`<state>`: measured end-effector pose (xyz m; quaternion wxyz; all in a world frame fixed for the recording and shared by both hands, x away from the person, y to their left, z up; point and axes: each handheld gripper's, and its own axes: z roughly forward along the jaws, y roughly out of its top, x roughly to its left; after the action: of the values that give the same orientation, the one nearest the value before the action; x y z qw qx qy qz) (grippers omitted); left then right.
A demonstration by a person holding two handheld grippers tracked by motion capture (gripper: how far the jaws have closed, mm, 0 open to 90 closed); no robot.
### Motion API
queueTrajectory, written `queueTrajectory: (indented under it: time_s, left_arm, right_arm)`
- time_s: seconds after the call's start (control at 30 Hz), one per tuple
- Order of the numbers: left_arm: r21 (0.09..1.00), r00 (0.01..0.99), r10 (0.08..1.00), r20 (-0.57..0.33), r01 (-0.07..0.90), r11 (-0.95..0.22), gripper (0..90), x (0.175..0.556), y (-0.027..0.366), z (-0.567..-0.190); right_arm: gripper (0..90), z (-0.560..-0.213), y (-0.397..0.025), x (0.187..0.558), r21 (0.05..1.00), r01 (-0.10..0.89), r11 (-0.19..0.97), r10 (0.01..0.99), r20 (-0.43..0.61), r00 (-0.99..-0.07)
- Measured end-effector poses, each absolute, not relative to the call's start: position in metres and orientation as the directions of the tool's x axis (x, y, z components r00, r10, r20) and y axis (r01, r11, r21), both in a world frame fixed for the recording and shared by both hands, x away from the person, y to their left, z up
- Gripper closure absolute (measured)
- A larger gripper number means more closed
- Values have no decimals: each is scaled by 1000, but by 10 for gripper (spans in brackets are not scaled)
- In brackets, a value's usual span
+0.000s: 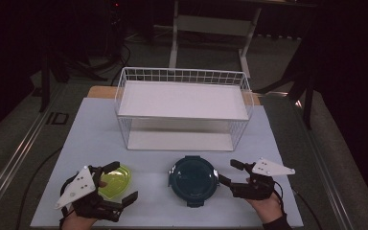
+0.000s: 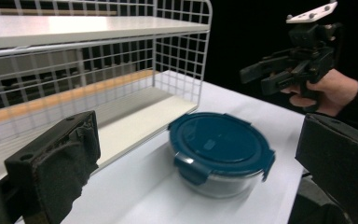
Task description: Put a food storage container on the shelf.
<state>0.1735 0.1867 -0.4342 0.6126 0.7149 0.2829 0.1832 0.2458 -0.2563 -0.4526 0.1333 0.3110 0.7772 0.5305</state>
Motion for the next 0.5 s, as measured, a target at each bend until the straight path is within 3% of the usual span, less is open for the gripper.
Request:
queueTrajectory:
  time_s: [0.03, 0.17, 0.4, 0.5]
  left_arm:
    - [979, 778, 622, -90, 185, -90, 0, 174, 184, -433]
    - [978, 793, 602, -92, 186, -96, 0, 178, 173, -427]
    - [972, 826, 555, -102, 202, -122, 0, 187, 153, -414]
    - [968, 831, 546, -109, 212, -130, 0, 191, 145, -410]
  right_arm:
    - [151, -451, -256, 246, 909, 336, 248, 620, 117, -775]
    - [128, -443, -256, 244, 918, 310, 248, 635, 88, -768]
    - [149, -434, -253, 239, 937, 245, 251, 656, 21, -754]
    - [202, -434, -253, 239, 936, 232, 265, 656, 1, -754]
